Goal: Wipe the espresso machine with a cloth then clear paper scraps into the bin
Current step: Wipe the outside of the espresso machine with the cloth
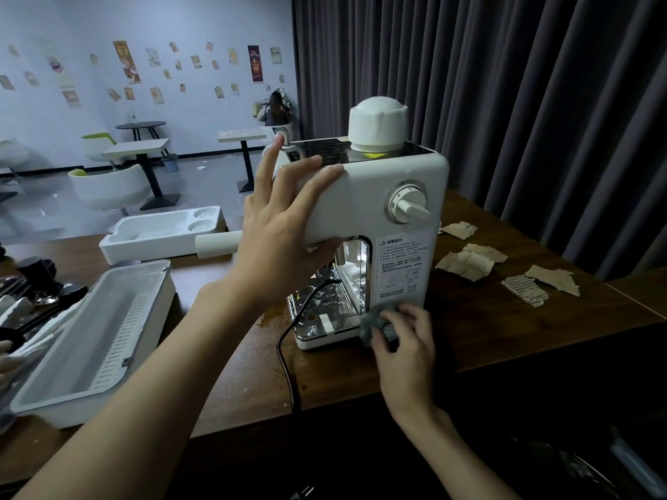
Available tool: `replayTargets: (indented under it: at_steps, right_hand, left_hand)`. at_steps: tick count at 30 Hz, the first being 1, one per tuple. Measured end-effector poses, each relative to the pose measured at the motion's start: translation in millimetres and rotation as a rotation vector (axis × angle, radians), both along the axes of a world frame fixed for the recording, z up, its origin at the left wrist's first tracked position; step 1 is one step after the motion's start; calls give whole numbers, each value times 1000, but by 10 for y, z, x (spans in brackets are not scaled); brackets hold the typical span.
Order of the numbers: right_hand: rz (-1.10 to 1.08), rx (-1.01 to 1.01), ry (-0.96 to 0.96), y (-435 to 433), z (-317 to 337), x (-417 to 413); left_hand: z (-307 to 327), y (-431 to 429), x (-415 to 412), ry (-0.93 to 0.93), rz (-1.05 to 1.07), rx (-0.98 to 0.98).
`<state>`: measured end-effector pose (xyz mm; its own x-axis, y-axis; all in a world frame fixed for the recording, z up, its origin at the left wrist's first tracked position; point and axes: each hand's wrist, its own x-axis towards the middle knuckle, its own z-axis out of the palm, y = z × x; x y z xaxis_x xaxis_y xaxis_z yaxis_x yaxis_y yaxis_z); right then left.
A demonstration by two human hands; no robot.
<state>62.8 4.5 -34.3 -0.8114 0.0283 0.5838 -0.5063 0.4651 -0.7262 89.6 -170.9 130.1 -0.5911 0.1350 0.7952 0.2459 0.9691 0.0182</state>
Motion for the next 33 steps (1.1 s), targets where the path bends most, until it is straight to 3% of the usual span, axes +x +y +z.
replayTargets:
  at_steps: [5, 11, 16, 23, 28, 33]
  right_hand:
    - [-224, -157, -109, 287, 161, -289]
    - [11, -9, 77, 91, 214, -64]
    - [-152, -186, 60, 261, 358, -242]
    - [-19, -65, 120, 95, 310, -121]
    - [-167, -270, 79, 186, 408, -251]
    - [-51, -98, 182, 33, 440, -133]
  left_hand:
    - [6, 9, -7, -4, 4, 5]
    - [3, 8, -9, 2, 4, 9]
    - [5, 12, -6, -7, 8, 5]
    - [2, 14, -3, -2, 8, 8]
    - [8, 14, -1, -16, 11, 3]
    - [-8, 22, -16, -1, 12, 11]
